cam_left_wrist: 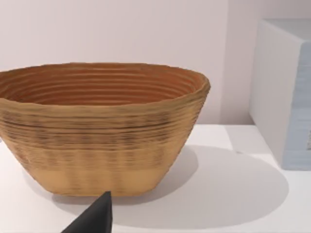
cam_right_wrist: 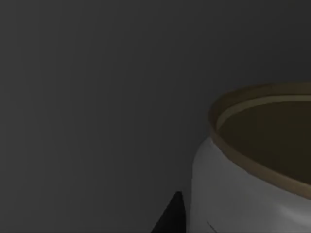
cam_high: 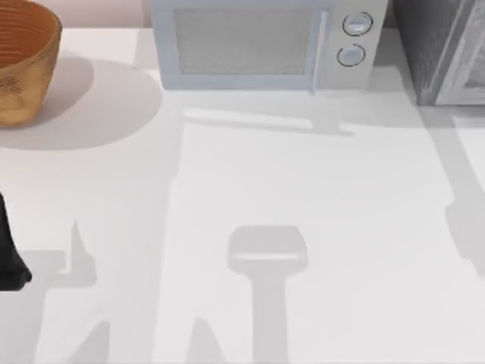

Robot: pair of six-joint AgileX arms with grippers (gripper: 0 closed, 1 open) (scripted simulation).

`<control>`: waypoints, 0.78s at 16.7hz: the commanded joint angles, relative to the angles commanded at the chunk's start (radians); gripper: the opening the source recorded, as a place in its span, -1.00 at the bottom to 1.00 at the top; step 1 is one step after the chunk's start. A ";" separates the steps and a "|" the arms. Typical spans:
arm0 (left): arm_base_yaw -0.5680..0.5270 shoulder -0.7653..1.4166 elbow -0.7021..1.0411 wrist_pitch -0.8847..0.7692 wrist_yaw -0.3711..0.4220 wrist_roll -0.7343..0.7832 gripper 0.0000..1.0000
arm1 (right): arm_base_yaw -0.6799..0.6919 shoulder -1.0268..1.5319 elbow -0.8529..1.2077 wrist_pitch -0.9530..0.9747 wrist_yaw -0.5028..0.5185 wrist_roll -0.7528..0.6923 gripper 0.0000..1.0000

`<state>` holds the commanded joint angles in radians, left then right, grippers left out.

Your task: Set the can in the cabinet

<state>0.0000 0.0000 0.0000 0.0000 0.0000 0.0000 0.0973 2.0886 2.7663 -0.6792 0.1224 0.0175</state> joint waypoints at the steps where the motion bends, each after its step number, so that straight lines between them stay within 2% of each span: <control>1: 0.000 0.000 0.000 0.000 0.000 0.000 1.00 | 0.000 0.000 0.000 0.000 0.000 0.000 -0.40; 10: 0.000 0.000 0.000 0.000 0.000 0.000 1.00 | 0.000 0.000 0.000 0.000 0.000 0.000 0.96; 13: 0.000 0.000 0.000 0.000 0.000 0.000 1.00 | 0.000 0.000 0.000 0.000 0.000 0.000 1.00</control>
<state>0.0000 0.0000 0.0000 0.0000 0.0000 0.0000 0.0973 2.0886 2.7663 -0.6792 0.1224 0.0175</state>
